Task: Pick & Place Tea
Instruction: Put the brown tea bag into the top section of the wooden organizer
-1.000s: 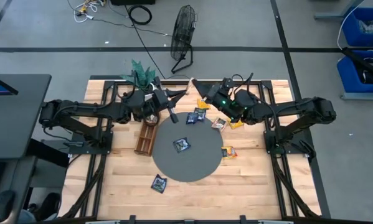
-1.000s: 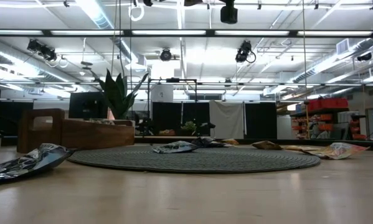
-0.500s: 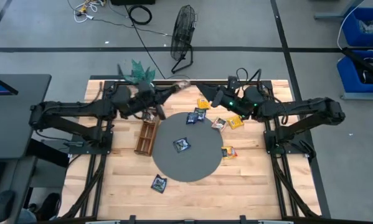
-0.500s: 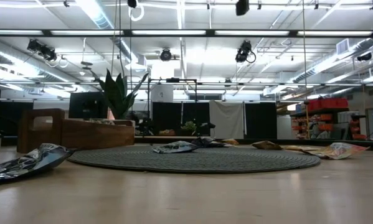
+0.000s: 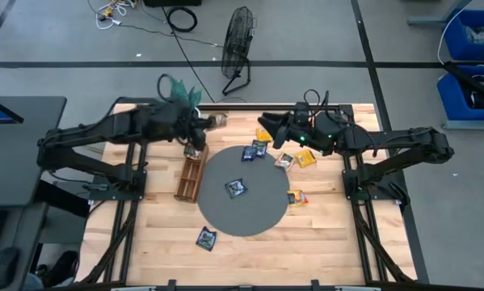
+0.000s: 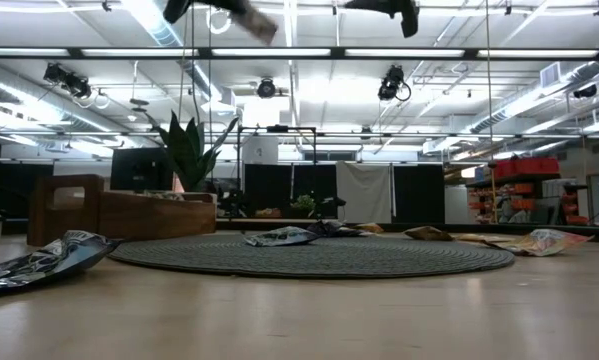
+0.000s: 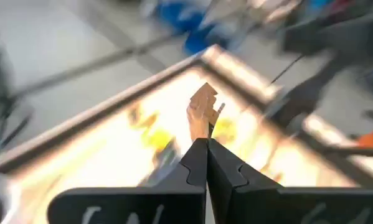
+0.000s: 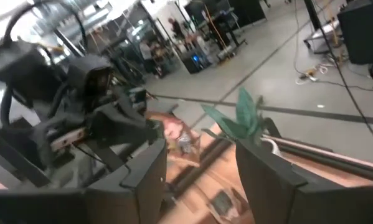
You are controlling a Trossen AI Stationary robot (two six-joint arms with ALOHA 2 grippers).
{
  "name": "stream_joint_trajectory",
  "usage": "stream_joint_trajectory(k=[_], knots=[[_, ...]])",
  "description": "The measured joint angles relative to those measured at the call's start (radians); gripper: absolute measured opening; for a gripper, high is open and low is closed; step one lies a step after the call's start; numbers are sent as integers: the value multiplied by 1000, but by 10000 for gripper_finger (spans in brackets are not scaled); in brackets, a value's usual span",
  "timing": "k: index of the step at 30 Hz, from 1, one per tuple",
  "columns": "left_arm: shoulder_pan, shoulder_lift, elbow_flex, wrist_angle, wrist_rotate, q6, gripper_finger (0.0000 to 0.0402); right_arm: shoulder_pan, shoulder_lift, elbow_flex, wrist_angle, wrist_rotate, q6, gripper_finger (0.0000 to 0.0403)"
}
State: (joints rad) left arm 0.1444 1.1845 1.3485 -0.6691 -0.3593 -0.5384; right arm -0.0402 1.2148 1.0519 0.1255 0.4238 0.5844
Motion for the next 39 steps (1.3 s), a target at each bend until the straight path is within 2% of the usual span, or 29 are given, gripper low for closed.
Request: stream_joint_trajectory(k=[3,6,9,25,29,33,39], knots=[[18,64,83,-214,20,-111,1,0,0,0,-48,2,-9,196],[31,114,91,-314,63,-192,1,0,0,0,-70,2,-29,196],[44,154,77,-351,102,-230,1,0,0,0,-96,2,-50,197],[84,416,65,-545,60,-192,1,1,1,0,-196,-25,-51,197],[80,421,58,-536,39,-223,1,1,1,0,-197,-24,-51,197],[90,398,-14,-524,57,-264,1,1,1,0,-200,-24,-51,197],[84,301,-165,-351,124,-359,1,1,1,0,-203,-24,-54,197]])
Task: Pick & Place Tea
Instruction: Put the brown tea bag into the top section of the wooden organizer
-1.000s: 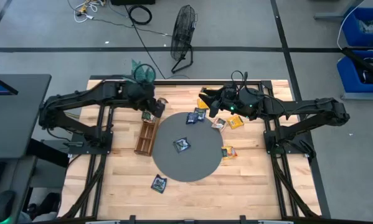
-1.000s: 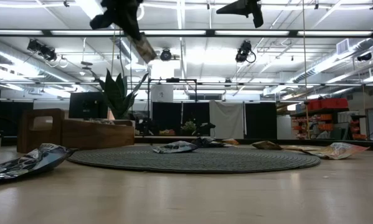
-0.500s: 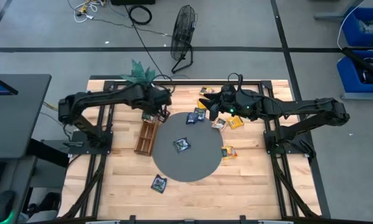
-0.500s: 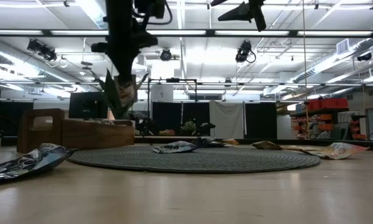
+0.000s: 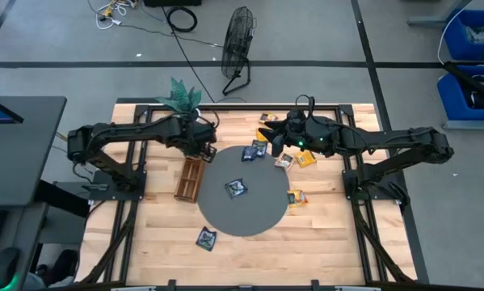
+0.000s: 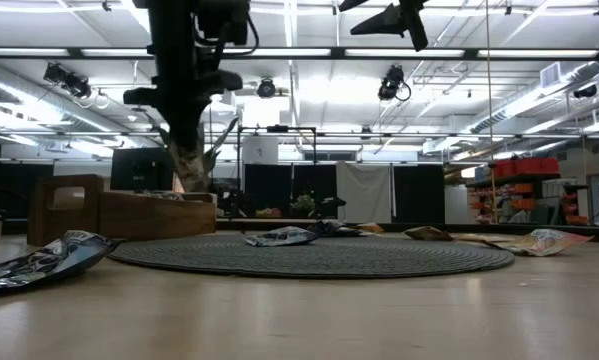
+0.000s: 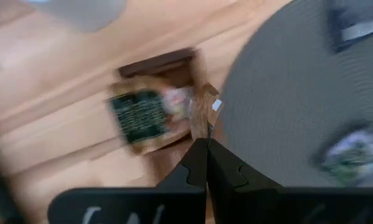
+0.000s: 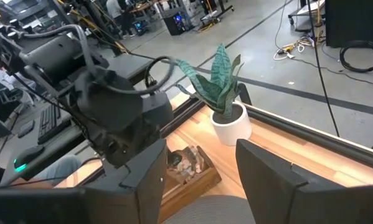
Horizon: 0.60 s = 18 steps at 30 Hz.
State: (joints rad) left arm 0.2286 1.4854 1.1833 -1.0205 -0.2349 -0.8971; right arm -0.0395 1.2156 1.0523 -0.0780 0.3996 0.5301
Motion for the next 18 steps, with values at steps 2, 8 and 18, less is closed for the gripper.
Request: stream_joint_trajectory(k=[2,8,18], knots=[[3,-19,-35,28,4,-20,1,0,0,0,0,0,0,197],[25,-22,-132,96,2,-35,1,0,0,0,2,0,2,197],[28,-20,-212,234,-6,-63,1,0,0,0,12,1,13,197]])
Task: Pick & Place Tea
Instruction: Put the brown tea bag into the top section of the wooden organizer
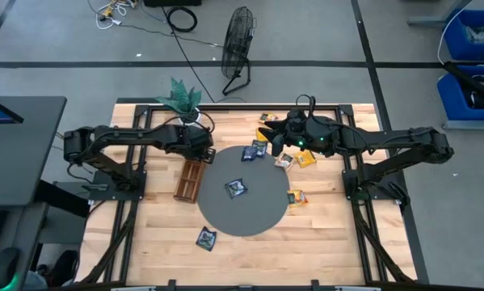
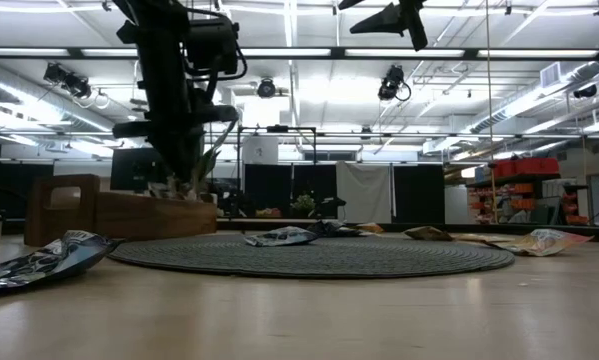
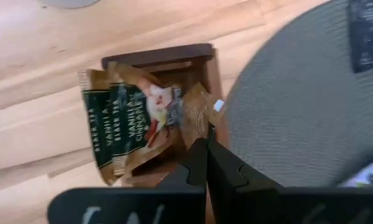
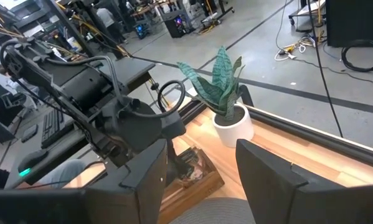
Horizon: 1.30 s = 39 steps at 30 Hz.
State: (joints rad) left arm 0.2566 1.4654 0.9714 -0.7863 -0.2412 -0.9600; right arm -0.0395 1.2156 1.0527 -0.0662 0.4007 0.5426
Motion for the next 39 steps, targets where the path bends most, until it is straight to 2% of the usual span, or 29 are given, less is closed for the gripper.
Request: stream_joint_trajectory(k=[11,25,29,39], knots=[[22,6,0,-14,-25,71,1,0,0,0,-1,1,24,197],[44,7,0,-17,-13,82,7,0,0,0,-2,2,24,197],[56,7,0,-17,-12,83,32,0,0,0,-2,2,24,197],[55,7,6,-10,19,91,124,0,0,0,-6,1,21,197]])
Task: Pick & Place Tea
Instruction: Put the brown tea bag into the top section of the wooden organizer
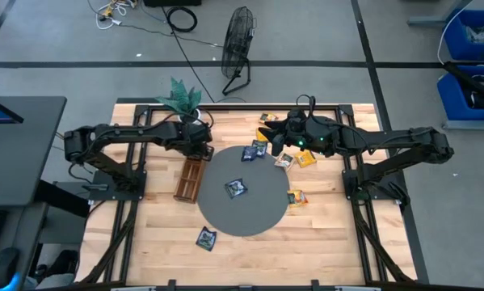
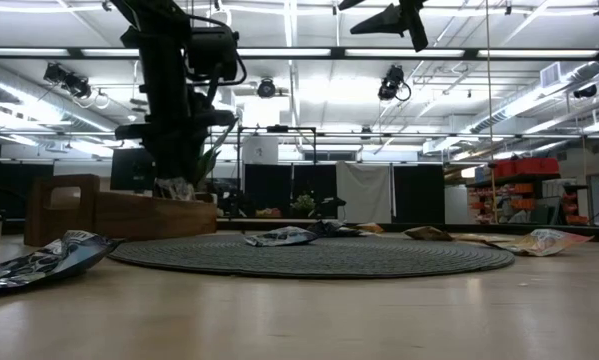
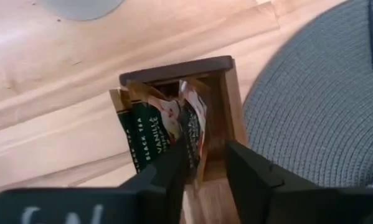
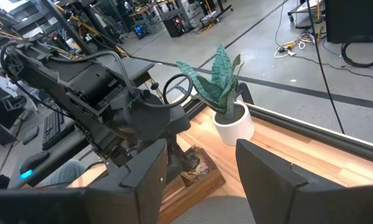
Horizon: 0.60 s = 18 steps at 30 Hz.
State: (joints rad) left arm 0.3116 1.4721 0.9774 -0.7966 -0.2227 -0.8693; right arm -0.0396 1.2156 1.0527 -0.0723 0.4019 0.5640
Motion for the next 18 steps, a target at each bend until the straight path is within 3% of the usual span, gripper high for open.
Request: stream_joint_trajectory(k=[6,9,18], knots=[[-9,-84,61,-10,-18,101,172,-8,0,0,-34,-5,-38,197],[-8,-159,96,-7,-59,134,187,-28,0,0,-75,-57,-34,197],[-8,-343,145,47,-92,183,198,-206,1,0,-418,-245,-70,197]])
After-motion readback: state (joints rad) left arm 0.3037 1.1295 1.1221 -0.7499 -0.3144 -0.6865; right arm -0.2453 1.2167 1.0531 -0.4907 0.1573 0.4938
